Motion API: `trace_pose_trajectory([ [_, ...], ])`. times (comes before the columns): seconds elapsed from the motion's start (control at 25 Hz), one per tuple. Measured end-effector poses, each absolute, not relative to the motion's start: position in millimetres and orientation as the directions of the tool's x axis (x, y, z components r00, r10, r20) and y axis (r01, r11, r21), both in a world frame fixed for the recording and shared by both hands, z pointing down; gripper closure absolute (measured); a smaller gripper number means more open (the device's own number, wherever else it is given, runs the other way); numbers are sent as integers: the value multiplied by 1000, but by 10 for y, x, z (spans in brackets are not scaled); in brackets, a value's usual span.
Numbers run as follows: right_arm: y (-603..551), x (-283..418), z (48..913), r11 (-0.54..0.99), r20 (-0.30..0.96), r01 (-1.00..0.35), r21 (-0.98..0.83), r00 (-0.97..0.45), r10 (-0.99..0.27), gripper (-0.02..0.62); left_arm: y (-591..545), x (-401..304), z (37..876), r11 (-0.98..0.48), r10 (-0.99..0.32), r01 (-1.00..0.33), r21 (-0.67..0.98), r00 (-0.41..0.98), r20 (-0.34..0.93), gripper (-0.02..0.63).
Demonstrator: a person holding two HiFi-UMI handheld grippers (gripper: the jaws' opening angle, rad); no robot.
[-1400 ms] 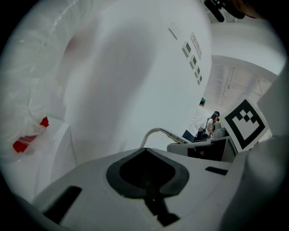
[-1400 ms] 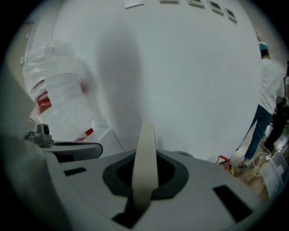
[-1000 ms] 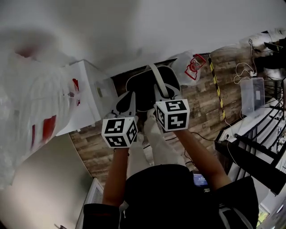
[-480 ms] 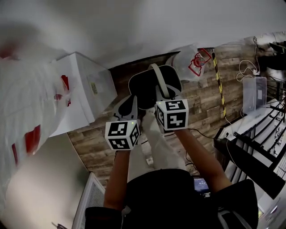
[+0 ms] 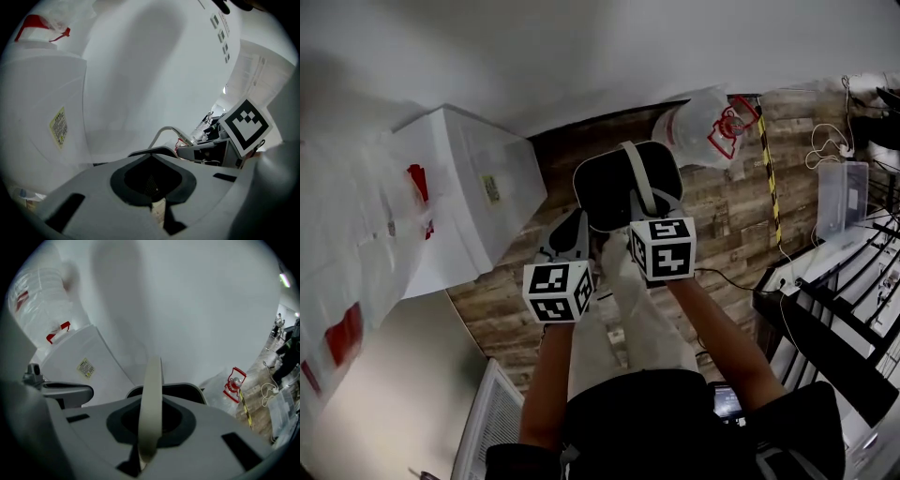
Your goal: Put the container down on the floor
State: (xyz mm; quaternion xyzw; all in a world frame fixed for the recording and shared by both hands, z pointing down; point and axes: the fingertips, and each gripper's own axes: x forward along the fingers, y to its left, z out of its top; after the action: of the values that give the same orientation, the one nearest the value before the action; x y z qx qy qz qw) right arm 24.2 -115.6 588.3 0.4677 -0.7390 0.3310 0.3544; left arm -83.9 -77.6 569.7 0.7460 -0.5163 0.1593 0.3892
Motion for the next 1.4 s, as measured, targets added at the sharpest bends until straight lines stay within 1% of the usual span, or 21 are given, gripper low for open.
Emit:
trace_pose_trajectory([
  [0.8, -999, 142, 6813, 311, 883, -932, -186, -297, -364, 561, -695, -905, 6605, -135, -574, -884, 448, 438, 692, 589],
  [1.16, -1033, 66, 7096, 290, 893, -939, -186, -285, -349, 561, -697, -1036, 6888, -123, -558, -886, 447, 435, 707, 589],
  [1.4, -1032, 4, 7344, 306, 900, -935, -178, -281, -334, 561, -695, -1024, 7100, -124, -549, -880, 458, 446, 707, 589],
])
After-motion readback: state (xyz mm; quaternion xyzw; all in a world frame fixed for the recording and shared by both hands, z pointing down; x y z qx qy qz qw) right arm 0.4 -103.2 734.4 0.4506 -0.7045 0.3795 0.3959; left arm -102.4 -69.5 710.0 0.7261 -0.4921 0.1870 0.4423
